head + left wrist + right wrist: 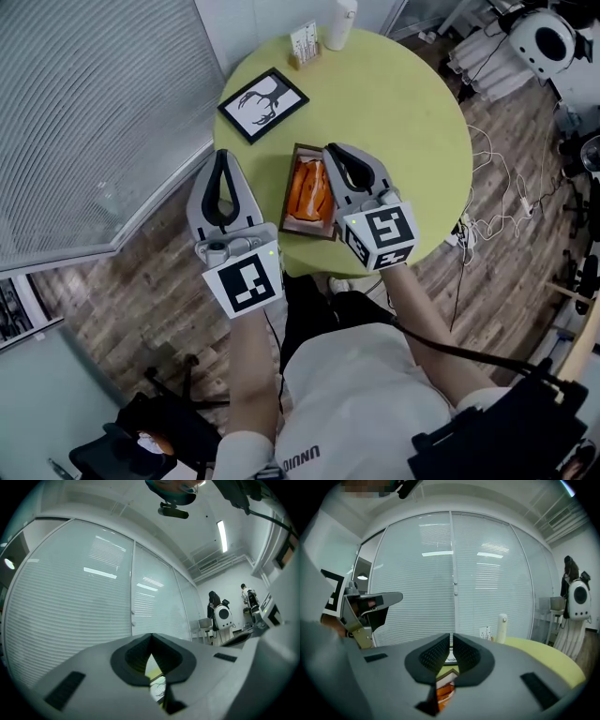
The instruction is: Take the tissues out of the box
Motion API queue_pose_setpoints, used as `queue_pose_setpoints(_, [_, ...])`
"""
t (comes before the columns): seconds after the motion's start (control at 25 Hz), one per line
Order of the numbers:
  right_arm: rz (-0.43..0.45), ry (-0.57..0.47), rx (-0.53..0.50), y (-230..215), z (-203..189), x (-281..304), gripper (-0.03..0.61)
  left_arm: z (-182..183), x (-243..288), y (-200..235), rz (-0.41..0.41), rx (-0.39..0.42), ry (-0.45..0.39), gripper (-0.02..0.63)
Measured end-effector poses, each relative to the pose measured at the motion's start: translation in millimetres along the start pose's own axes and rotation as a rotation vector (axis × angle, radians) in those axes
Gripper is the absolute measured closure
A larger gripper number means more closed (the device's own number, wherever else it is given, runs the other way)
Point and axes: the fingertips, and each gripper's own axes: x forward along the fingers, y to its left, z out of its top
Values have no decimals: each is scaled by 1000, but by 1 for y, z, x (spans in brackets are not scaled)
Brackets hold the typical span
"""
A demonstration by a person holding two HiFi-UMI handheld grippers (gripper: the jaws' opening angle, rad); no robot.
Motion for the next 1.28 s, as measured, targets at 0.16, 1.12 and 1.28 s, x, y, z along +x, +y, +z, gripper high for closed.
queue_pose_setpoints(0.16, [-16, 4, -3, -3, -1, 2, 557, -5, 6, -1, -12, -2, 9, 601])
queue_pose_setpoints(1.12, [-76, 104, 57, -3, -36, 16, 527, -22, 15, 2, -42, -35, 31, 601])
queue_pose_setpoints(1.28, [-106, 163, 84, -1, -53, 21, 471, -26, 17, 2, -58, -39, 36, 601])
